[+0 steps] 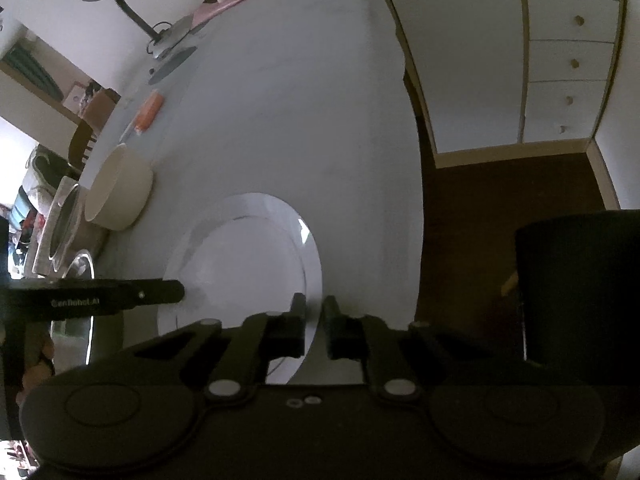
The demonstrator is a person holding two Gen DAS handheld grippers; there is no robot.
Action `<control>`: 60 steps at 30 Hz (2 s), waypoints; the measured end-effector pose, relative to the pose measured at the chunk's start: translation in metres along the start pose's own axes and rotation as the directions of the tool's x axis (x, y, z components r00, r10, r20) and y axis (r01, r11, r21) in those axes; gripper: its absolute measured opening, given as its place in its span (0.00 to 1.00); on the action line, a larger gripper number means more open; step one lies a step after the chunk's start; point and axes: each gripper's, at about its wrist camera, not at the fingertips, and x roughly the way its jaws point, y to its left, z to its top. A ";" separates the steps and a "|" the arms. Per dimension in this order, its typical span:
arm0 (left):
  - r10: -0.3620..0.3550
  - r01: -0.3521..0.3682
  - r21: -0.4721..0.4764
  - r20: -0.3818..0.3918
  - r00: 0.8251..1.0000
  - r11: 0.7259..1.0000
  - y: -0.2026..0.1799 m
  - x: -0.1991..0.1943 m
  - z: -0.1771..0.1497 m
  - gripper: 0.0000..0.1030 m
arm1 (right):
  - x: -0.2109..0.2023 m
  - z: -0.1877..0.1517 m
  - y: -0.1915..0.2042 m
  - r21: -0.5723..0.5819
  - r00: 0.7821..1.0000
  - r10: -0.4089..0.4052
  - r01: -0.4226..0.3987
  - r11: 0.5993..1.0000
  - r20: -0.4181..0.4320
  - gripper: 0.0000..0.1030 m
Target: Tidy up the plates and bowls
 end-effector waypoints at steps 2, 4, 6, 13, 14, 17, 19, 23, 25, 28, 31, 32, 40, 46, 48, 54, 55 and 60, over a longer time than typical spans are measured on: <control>-0.001 0.001 0.017 0.016 1.000 1.000 -0.003 -0.005 -0.003 0.11 | -0.001 0.000 0.001 -0.002 1.000 -0.009 0.009 1.000 0.004 0.09; -0.007 0.007 0.025 0.028 1.000 1.000 -0.006 -0.010 -0.007 0.10 | -0.005 -0.002 -0.001 0.002 1.000 -0.011 0.011 1.000 0.014 0.09; -0.011 0.010 0.028 0.034 0.999 1.000 -0.008 -0.016 -0.011 0.10 | -0.010 -0.005 -0.002 0.010 1.000 -0.011 0.010 1.000 0.024 0.09; -0.009 0.005 0.052 0.079 0.997 0.999 -0.018 -0.049 -0.031 0.10 | -0.034 -0.020 0.008 0.013 0.998 -0.007 0.006 1.000 0.058 0.09; -0.010 0.006 0.052 0.084 0.996 0.999 -0.018 -0.054 -0.035 0.10 | -0.038 -0.022 0.010 0.012 0.998 -0.007 0.006 1.000 0.063 0.09; -0.015 0.010 0.050 0.094 0.995 0.999 -0.019 -0.071 -0.047 0.10 | -0.053 -0.030 0.022 0.006 0.997 -0.005 0.005 1.000 0.077 0.08; -0.017 0.013 0.045 0.102 0.995 0.999 -0.018 -0.083 -0.058 0.10 | -0.062 -0.037 0.031 -0.002 0.997 -0.007 0.007 1.000 0.082 0.08; -0.027 0.023 0.039 0.114 0.993 0.999 -0.008 -0.106 -0.079 0.10 | -0.076 -0.052 0.052 -0.013 0.997 -0.005 0.006 1.000 0.083 0.08; -0.030 0.026 0.038 0.120 0.992 0.999 0.000 -0.118 -0.091 0.10 | -0.082 -0.061 0.064 -0.025 0.997 -0.007 0.009 1.000 0.083 0.08; -0.033 0.028 0.036 0.136 0.990 0.999 0.013 -0.135 -0.111 0.10 | -0.089 -0.075 0.083 -0.045 0.996 -0.009 0.013 0.999 0.087 0.08; -0.029 0.025 0.027 0.148 0.989 0.999 0.030 -0.151 -0.129 0.10 | -0.091 -0.088 0.104 -0.062 0.996 -0.010 0.016 0.998 0.087 0.08; -0.026 0.023 0.021 0.151 0.988 1.000 0.037 -0.156 -0.135 0.10 | -0.091 -0.092 0.112 -0.071 0.996 -0.012 0.019 0.997 0.086 0.08; -0.008 0.015 -0.042 0.168 0.986 0.999 0.098 -0.198 -0.184 0.10 | -0.080 -0.127 0.180 -0.130 0.998 -0.001 0.009 0.992 0.064 0.08; 0.015 -0.001 -0.083 0.176 0.984 0.997 0.152 -0.228 -0.223 0.10 | -0.059 -0.154 0.237 -0.164 0.999 0.016 -0.010 0.986 0.035 0.08; 0.023 -0.006 -0.100 0.174 0.985 0.995 0.173 -0.237 -0.236 0.10 | -0.052 -0.162 0.255 -0.177 1.000 0.022 -0.018 0.984 0.022 0.08; 0.058 -0.032 -0.155 0.165 0.985 0.987 0.233 -0.255 -0.272 0.10 | -0.021 -0.190 0.317 -0.227 0.999 0.034 -0.037 0.973 -0.019 0.08; 0.066 -0.039 -0.162 0.160 0.985 0.986 0.242 -0.256 -0.276 0.11 | -0.013 -0.195 0.327 -0.233 0.999 0.033 -0.039 0.972 -0.029 0.08; 0.092 -0.064 -0.198 0.134 0.987 0.978 0.287 -0.256 -0.298 0.11 | 0.019 -0.215 0.368 -0.259 0.997 0.020 -0.038 0.965 -0.071 0.08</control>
